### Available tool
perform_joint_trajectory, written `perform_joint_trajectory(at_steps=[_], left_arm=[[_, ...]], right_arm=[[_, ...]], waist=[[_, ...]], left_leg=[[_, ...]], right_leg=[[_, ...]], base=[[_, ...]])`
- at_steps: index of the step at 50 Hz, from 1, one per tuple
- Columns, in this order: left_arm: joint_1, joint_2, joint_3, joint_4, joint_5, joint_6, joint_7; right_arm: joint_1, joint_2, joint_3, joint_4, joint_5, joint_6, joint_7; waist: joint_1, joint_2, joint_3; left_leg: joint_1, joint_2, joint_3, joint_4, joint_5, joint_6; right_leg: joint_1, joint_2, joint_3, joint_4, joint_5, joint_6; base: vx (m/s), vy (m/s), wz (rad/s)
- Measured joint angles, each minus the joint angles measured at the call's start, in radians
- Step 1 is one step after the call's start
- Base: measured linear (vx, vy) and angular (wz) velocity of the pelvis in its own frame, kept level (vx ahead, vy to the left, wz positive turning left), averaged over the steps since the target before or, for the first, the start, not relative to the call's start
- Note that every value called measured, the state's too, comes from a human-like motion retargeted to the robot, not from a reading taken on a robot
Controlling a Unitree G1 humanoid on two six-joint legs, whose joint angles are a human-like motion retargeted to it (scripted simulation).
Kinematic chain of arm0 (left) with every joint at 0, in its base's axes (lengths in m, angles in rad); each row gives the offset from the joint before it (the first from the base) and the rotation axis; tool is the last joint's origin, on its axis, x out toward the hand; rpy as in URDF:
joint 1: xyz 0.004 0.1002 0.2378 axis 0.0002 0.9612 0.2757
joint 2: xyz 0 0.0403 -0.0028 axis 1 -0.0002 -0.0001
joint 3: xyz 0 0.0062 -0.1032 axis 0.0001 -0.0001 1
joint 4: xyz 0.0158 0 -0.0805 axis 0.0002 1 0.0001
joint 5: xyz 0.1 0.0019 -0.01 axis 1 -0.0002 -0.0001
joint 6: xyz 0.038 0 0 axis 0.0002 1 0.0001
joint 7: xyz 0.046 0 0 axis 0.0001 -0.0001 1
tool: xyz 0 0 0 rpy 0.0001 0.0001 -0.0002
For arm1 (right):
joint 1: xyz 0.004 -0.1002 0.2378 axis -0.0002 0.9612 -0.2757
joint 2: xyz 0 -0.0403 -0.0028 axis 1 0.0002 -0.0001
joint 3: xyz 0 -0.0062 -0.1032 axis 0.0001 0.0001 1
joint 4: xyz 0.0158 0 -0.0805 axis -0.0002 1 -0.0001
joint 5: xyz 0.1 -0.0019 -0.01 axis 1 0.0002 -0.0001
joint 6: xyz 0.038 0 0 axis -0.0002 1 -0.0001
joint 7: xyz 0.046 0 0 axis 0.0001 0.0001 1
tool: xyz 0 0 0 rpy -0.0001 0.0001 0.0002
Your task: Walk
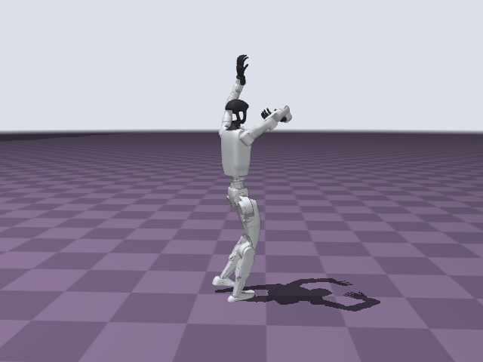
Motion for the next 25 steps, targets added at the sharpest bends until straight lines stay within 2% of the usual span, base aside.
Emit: perform_joint_trajectory(at_steps=[5, 13, 25], left_arm=[[-0.01, -0.001, 0.0, 0.02, 0.004, 0.014, -0.023], [-0.046, -0.044, 0.0, 0.043, 0.039, 0.027, -0.053], [-0.11, -0.099, 0.0, 0.074, 0.058, 0.037, -0.098]], right_arm=[[0.019, 0.0, -0.025, 0.016, 0.0, 0.0, 0.0], [0.032, 0.0, -0.05, 0.02, 0.0, 0.0, 0.0], [0.03, 0.0, -0.053, 0.038, 0.0, 0.0, 0.0]], waist=[[0.046, 0.012, -0.01], [0.069, -0.003, -0.023], [0.087, -0.062, -0.038]], left_leg=[[-0.094, -0.003, -0.02, -0.238, 0.033, -0.003], [-0.142, -0.051, -0.036, -0.556, 0.172, -0.035], [-0.058, -0.081, 0.028, -0.726, 0.322, -0.011]], right_leg=[[0.064, 0.031, 0.069, -0.02, 0.0, 0.0], [0.151, 0.057, 0.155, -0.018, -0.03, 0.001], [0.23, 0.041, 0.239, 0.033, -0.077, 0.021]], base=[[0.29, -0.03, -0.72], [0.28, -0.01, -0.43], [0.35, 0.05, -0.33]])
